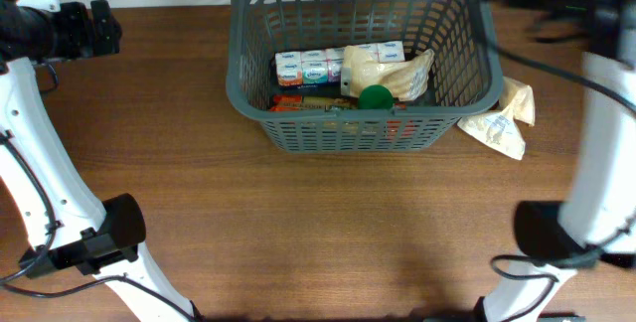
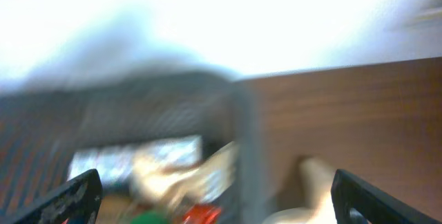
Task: Pack container
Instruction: 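Grasp the right paper bag with the right gripper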
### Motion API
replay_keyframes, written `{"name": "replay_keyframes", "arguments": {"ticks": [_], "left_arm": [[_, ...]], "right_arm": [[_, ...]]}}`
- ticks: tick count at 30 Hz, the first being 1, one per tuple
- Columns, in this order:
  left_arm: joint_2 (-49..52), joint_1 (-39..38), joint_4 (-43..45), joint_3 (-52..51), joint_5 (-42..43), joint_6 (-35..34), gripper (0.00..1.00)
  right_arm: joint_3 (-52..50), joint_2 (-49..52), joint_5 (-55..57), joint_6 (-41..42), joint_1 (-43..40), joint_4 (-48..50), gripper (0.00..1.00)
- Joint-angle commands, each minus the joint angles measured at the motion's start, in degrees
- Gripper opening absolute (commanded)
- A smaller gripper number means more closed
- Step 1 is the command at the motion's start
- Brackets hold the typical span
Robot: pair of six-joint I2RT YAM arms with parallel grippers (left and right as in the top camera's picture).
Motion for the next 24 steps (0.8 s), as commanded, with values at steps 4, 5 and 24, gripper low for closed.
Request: {"name": "replay_keyframes", "arguments": {"ticks": [4,5,24], "left_arm": [[-0.5,0.2,0.0,-0.2,-0.2,-0.5,0.99],[-0.5,0.2,0.0,-0.2,-0.2,-0.5,0.99],[-0.5,0.2,0.0,-0.2,-0.2,-0.5,0.99]], "right_arm": [[-4.1,2.8,1.4,3.8,-16.7,-2.0,0.99],[-6.5,3.8,1.1,4.9,-18.3,-2.0,0.99],[-60.4,11.9,-10.8,7.4,-16.8,22.2,0.99]]}}
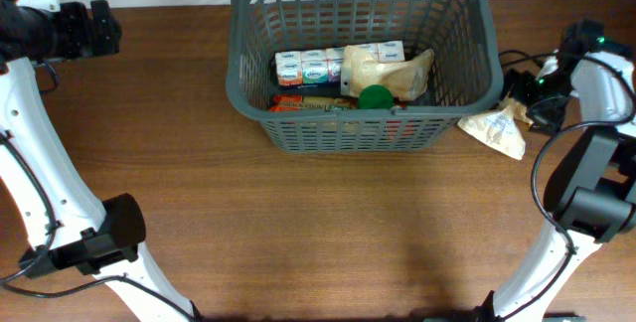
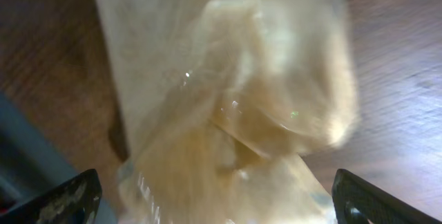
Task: Pack container
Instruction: 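Grasp the right paper bag with the right gripper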
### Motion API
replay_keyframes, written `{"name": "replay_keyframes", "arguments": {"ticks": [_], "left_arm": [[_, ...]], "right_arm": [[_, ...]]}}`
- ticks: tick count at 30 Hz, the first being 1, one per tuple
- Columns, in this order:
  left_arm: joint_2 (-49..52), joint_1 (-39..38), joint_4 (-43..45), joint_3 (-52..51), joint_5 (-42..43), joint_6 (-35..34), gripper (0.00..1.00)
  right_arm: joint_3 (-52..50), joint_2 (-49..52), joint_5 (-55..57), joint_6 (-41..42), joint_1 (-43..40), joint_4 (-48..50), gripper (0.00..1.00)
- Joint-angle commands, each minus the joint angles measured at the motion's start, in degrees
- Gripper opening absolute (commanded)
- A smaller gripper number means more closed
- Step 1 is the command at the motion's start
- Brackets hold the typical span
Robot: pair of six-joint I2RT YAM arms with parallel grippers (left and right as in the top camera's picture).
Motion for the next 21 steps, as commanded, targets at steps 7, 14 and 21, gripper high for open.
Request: {"name": "replay_keyframes", "arguments": {"ticks": [7,14,21], "left_arm": [[-0.5,0.2,0.0,-0.2,-0.2,-0.5,0.99],[-0.5,0.2,0.0,-0.2,-0.2,-0.5,0.99],[-0.5,0.2,0.0,-0.2,-0.2,-0.5,0.99]], "right_arm": [[-13.3,-0.8,-1.1,5.1,4.2,11.9,0.72],[-13.9,-1.1,-1.1,5.0,4.1,10.8,0.04],[-1.3,-6.6,-1.1,5.0,-0.4,0.4,0.04]]}}
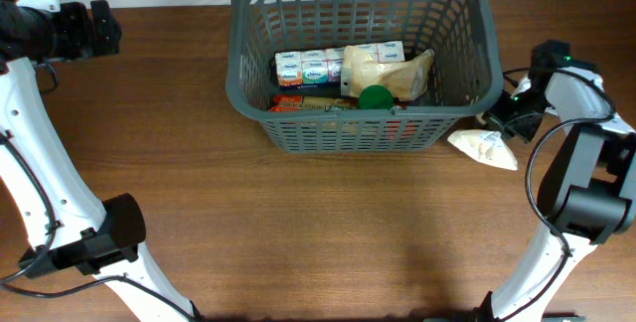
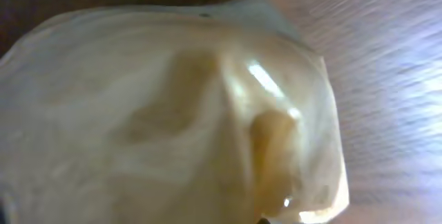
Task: Pack container
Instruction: 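Grasp the right paper bag with the right gripper, then drop the right paper bag into the basket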
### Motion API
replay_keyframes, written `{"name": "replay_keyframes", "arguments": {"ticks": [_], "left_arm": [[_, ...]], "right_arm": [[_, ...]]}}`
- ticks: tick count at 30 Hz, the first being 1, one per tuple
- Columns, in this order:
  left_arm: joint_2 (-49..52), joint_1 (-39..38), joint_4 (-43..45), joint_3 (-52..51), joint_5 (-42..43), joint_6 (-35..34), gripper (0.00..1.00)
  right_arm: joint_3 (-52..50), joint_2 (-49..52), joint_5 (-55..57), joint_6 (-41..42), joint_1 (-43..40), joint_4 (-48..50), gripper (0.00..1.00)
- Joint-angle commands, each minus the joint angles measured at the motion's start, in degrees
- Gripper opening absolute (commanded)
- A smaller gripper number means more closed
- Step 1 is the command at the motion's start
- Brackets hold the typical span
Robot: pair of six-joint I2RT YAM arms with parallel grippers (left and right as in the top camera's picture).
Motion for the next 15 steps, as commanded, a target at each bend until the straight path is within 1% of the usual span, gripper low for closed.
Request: {"name": "replay_keyframes", "arguments": {"ticks": [1,2,3,6,7,10,12,15], "left_arm": [[-0.5,0.2,0.0,-0.2,-0.2,-0.5,0.99],[-0.5,0.2,0.0,-0.2,-0.2,-0.5,0.99],[-0.5,0.2,0.0,-0.2,-0.2,-0.5,0.99],[-0.5,0.2,0.0,-0.2,-0.2,-0.5,0.99],[-0.5,0.2,0.0,-0.2,-0.2,-0.5,0.99],[-0.5,0.2,0.0,-0.2,-0.2,-0.5,0.99],[-0.5,0.2,0.0,-0.2,-0.2,-0.5,0.99],[-0.5,0.2,0.0,-0.2,-0.2,-0.5,0.99]], "right_arm": [[10.8,-5.7,0.3,0.1,-3.3,-5.0,0.04],[14.3,-6.8,0.3,0.1,-3.6,-7.0,0.04],[21.7,-9.1,0.3,-0.2,-3.9,-10.5,0.04],[32.2,-12.1,0.3,-0.8,-3.1,-14.6,0.04],[38.9,-13.9,0.0,-0.8,-1.6,-17.0,0.04],[48.5,-16.5,-2.8,-1.6,2.9,-20.0,0.04],[52.0,-17.8,-3.8,-3.9,6.7,-20.2,0.04],[55.8,-19.2,-4.0,-8.8,15.4,-19.3,0.04]]}}
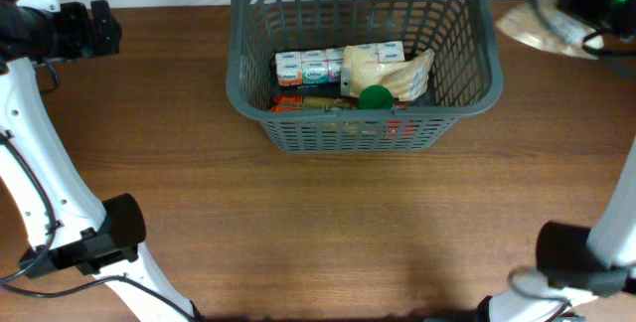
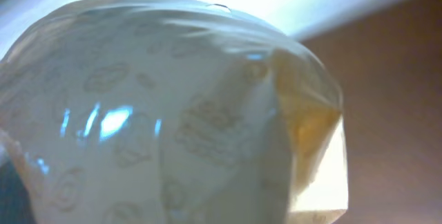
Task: Pack container
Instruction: 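Drop the right paper bag into the basket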
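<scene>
A grey plastic basket [image 1: 248, 83] stands at the table's back middle. Inside lie a row of small white packs [image 1: 333, 62], a pale bag of snacks [image 1: 402, 74], a green round lid [image 1: 375, 96] and an orange packet [image 1: 303, 104]. Up at the far right, just beyond the basket's right rim, my right gripper [image 1: 574, 12] is blurred and shut on a second pale printed bag [image 1: 532, 26], held above the table. That bag [image 2: 179, 120] fills the right wrist view and hides the fingers. My left gripper [image 1: 99, 26] rests at the far left.
Brown wooden table [image 1: 328, 223] all around. Black cables [image 1: 611, 44] trail by the right arm at the back right corner. The bases of both arms stand at the front left [image 1: 104, 233] and front right [image 1: 571, 257].
The right gripper was down on the pale bag on the table beside the basket's right wall; now it holds the bag lifted at the back right, near the basket's rim. The left arm is unchanged.
First the pale bag lay on the table right of the basket with my right arm high and blurred. Then the gripper was low beside the bag, then pressed onto it. By now the bag is off the table in the gripper.
</scene>
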### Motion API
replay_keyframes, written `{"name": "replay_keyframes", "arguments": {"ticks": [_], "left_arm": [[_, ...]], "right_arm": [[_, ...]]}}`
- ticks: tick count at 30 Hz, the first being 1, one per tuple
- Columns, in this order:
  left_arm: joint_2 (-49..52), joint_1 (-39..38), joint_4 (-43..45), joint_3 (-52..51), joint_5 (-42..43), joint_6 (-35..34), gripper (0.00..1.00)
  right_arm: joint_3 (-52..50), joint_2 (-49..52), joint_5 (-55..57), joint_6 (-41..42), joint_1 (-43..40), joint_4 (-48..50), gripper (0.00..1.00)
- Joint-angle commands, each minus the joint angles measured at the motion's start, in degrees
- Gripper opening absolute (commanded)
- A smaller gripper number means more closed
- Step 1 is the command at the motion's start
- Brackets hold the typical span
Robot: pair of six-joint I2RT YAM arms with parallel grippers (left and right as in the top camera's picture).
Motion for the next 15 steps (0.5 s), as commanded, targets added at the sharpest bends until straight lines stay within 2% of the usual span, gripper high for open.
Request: {"name": "replay_keyframes", "arguments": {"ticks": [1,6,9,15], "left_arm": [[-0.5,0.2,0.0,-0.2,-0.2,-0.5,0.99],[-0.5,0.2,0.0,-0.2,-0.2,-0.5,0.99],[-0.5,0.2,0.0,-0.2,-0.2,-0.5,0.99],[-0.5,0.2,0.0,-0.2,-0.2,-0.5,0.99]], "right_arm": [[2.8,-0.2,-2.1,-8.4,10.3,0.9,0.04],[1.7,1.9,-2.0,-18.8,23.4,4.3,0.04],[1.0,6.7,-1.2,-24.8,29.5,5.0,0.04],[0.9,17.9,-4.7,-25.9,33.2,5.2,0.04]]}}
